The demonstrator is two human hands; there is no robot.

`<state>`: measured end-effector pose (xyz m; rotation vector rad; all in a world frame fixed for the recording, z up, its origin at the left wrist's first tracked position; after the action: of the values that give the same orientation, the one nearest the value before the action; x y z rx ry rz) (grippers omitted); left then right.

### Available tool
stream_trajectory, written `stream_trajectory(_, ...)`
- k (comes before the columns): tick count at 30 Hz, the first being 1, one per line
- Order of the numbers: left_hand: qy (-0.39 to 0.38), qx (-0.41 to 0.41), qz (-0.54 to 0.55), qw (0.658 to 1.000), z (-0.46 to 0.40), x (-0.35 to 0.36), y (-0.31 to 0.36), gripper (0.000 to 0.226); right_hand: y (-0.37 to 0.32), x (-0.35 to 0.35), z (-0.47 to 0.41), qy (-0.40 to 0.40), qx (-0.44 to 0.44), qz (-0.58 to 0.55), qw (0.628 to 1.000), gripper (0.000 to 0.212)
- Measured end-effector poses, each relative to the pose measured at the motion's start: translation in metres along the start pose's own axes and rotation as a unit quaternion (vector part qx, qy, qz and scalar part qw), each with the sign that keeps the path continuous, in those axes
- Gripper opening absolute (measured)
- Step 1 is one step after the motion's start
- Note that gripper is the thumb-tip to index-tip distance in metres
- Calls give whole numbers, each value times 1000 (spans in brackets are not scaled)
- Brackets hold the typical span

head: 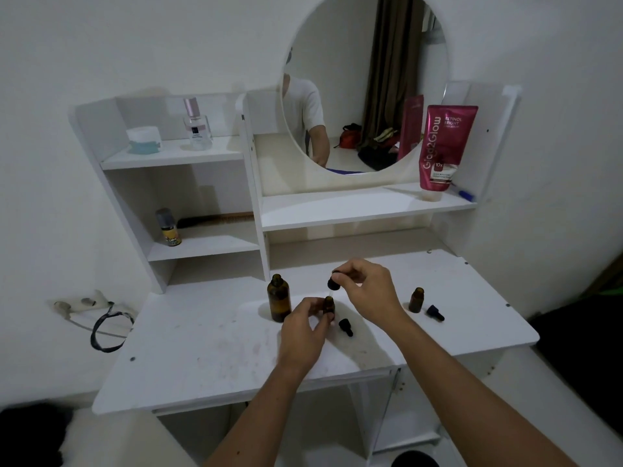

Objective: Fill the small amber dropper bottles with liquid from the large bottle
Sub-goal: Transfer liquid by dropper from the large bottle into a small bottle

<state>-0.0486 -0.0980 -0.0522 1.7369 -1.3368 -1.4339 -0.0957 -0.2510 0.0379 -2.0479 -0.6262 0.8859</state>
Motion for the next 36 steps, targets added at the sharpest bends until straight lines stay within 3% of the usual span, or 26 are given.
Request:
stream_trajectory(20,-5,-16,12,1000,-1,-1,0,23,-6,15,5,34,1,21,999,9)
stream_trajectory(27,1,-52,90,995,9,-14,0,40,-32,-2,0,66,-4,-5,998,13)
stream_trajectory(31,15,-60,126,990,6,-44,-8,38,-55,-5,-7,71,-13,-46,996,14)
stream_trajectory(34,57,-68,102,991,-7,-80,-23,23,-74,11,-16,61,-14,-87,994,15)
stream_trajectory(36,85,-73,72,991,-10,-90,-29,27,-80,19,-20,56,-19,-103,993,14)
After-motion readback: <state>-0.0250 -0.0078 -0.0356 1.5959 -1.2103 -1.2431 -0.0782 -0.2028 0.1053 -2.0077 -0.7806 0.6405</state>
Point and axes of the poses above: each hand's wrist, its own z-axis away from the middle knuckle, its own x-axis out of the palm, y = z × x, the point moved 1 cm from there along -z, towards the middle knuckle, and after that the axes turned 9 degrees about y, right-handed, at the moved point
